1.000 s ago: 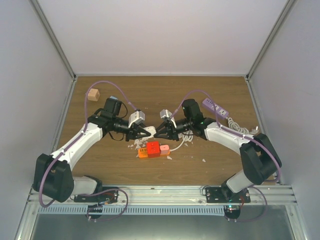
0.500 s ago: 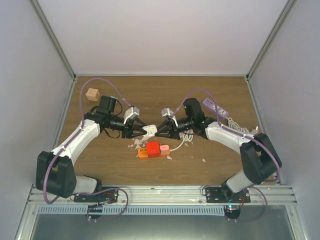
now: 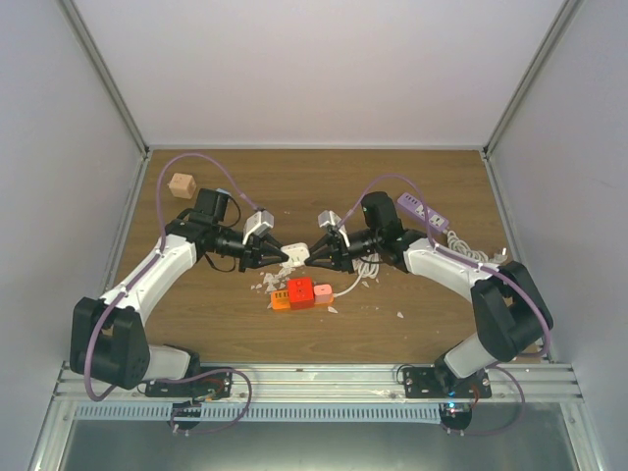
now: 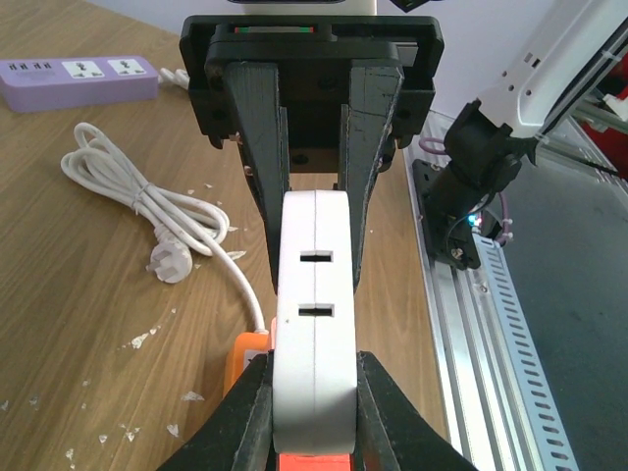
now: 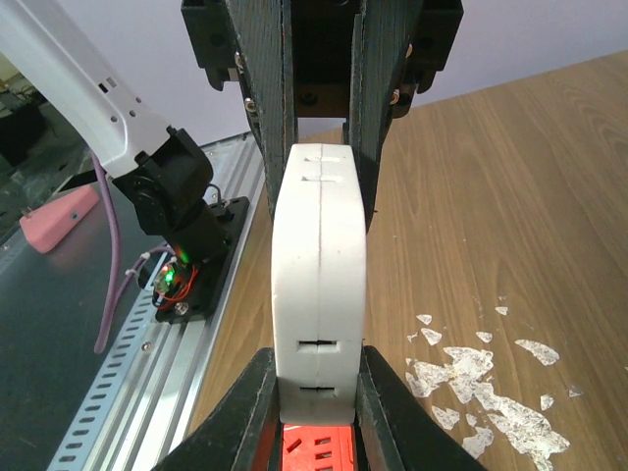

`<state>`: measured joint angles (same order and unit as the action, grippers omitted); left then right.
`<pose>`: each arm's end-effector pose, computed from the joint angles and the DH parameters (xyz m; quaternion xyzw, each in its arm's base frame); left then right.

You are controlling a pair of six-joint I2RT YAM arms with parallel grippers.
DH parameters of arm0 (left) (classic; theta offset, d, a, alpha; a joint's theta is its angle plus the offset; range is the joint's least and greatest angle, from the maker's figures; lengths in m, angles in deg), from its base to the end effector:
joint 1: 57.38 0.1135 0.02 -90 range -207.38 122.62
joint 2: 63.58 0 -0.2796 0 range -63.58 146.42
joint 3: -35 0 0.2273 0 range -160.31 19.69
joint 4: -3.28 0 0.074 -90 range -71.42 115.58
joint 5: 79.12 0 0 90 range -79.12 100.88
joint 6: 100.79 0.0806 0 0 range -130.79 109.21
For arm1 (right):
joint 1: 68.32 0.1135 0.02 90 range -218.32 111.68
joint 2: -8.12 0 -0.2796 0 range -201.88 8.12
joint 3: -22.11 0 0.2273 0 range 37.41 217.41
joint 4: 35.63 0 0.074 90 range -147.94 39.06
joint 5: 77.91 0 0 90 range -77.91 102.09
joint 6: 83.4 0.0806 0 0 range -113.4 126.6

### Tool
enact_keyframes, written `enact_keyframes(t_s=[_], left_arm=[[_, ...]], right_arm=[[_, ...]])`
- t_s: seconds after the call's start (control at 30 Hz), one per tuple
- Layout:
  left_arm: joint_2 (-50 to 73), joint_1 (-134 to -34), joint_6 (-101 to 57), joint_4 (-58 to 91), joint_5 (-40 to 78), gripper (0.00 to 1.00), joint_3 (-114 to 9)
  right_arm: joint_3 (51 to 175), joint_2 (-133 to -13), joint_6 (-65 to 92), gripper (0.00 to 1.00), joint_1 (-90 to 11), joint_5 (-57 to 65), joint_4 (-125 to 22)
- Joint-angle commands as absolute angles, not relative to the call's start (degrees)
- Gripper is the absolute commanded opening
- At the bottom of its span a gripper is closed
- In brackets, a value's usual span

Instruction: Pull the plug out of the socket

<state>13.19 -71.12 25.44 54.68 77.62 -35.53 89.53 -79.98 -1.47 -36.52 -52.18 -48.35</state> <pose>0.2142 -0.1286 0.2716 0.4777 0.6623 -0.4727 0.3313 0.2289 0.2274 0.2527 -0.4913 0.6149 0.5409 0.2966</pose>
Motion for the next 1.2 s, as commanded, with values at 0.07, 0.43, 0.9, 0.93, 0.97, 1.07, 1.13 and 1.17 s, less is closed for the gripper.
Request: enact_keyframes(t_s=[0.07,0.43,0.9,0.93,0.97,1.07,1.13,1.17], left_arm=[[11.34,-70.78,24.7,53.82,78.72,0.01,-36.2],[10.74,-70.57,24.49,57.26,83.36,0.0,-39.75],[7.29,-70.69,15.32,51.28,89.5,0.0,-38.75],[7.15,-70.8,14.78,50.68,89.55,0.0,-38.53],[6.97,-70.8,14.29,50.29,89.69,0.0,-38.35],[6.74,-70.83,13.36,49.74,90.15,0.0,-38.23],[6.81,-70.79,12.74,49.41,90.71,0.0,-38.03],[6.82,-70.75,12.31,48.97,90.91,0.0,-37.85]], right_arm=[[89.77,-78.82,-3.26,0.14,-37.2,-53.13,-48.33],[88.82,-77.27,-6.66,0.63,-38.47,-47.46,-47.68],[84.34,-74.38,1.77,0.91,-38.45,-42.5,-31.2],[84.3,-74.59,2.01,0.91,-38.37,-42.5,-30.45],[83.99,-74.71,2.38,0.92,-38.24,-42.49,-29.53],[83.71,-74.91,2.45,0.92,-37.62,-42.15,-27.64],[83.94,-75.14,2.78,0.93,-37.32,-41.87,-26.68],[83.99,-75.13,3.12,0.93,-37.21,-41.92,-25.99]])
